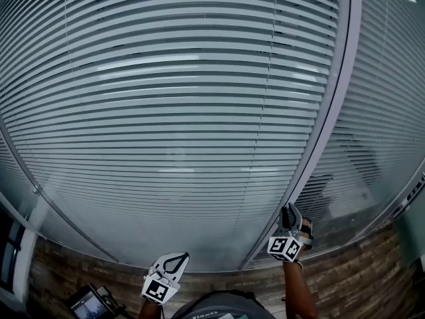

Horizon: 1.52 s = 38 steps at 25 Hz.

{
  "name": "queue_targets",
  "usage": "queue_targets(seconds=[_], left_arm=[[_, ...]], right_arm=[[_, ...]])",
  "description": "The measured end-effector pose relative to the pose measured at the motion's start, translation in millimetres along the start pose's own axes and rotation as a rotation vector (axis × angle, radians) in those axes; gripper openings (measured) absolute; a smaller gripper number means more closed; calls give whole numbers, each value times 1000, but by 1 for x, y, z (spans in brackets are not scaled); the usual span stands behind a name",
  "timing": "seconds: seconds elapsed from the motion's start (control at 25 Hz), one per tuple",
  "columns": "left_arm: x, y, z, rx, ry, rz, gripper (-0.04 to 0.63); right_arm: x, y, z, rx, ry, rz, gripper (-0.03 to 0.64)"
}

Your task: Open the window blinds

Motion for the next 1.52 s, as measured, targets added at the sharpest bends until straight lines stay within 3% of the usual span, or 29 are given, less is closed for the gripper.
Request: queue_targets(seconds=[0.12, 0.2, 0.32, 0.44, 0.52, 0.56, 0.6, 0.76, 0.8, 0.84, 0.92, 1.04, 1.12, 1.24, 1.4, 1.44, 1.48, 1.52], left_arm=[[-3, -1, 0, 3, 1, -5, -5], [-7, 1, -3, 1, 5, -7, -5], [-10, 3, -5, -3, 10, -13, -5], [-5, 3, -3, 0, 4, -25, -5], [-4, 4, -3, 0, 5, -19, -5], [-5, 4, -3, 2, 4, -17, -5], [-7, 4, -2, 5, 3, -15, -5], [-12, -10, 4, 12, -4, -6, -5], [-10, -11, 5, 14, -7, -7, -5], [-9, -11, 6, 14, -8, -7, -5], [-6, -5, 4, 7, -9, -5, -5], [-5, -2, 5, 6, -18, -9, -5], [-4, -1, 6, 8, -21, -11, -5], [-8, -6, 6, 15, -23, -25, -5], [-10, -3, 8, -1, -15, -2, -5], [-9, -2, 9, -4, -15, 3, -5], [-8, -3, 9, -6, -16, 5, -5], [-9, -4, 9, -8, -17, 6, -5]], right_arm=[[-6, -8, 16, 472, 29, 31, 112], [-10, -12, 24, 726, 36, 34, 112], [-7, -20, 28, 934, 49, 20, 110], [-2, -27, 29, 968, 37, 19, 110], [-2, -24, 28, 875, 33, 14, 110], [-4, -20, 26, 768, 35, 3, 110], [-5, -15, 21, 613, 35, -13, 110], [-8, -9, -18, -187, -2, -60, 110], [-7, -12, -23, -289, -4, -51, 110], [-7, -14, -22, -326, 1, -37, 110], [-6, -13, -12, -279, 23, -18, 110], [-5, -11, 1, -28, 46, -7, 112], [-5, -15, 9, 268, 46, 16, 110], [-6, -29, 15, 909, 9, 72, 110], [-6, -54, 5, 1945, -24, 181, 112], [-5, -59, 1, 2144, -18, 217, 112], [-3, -63, -2, 2250, -1, 247, 112], [-2, -66, -4, 2250, 27, 266, 112]])
Point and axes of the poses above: the fingertips, and each gripper's own axes: x forward along the fingers, z to its right, y out of its top, the point moved 9 cm from there along -x, backward along the fingers, and after that the axes turned 4 degrees about z, right-handed, at the moved point
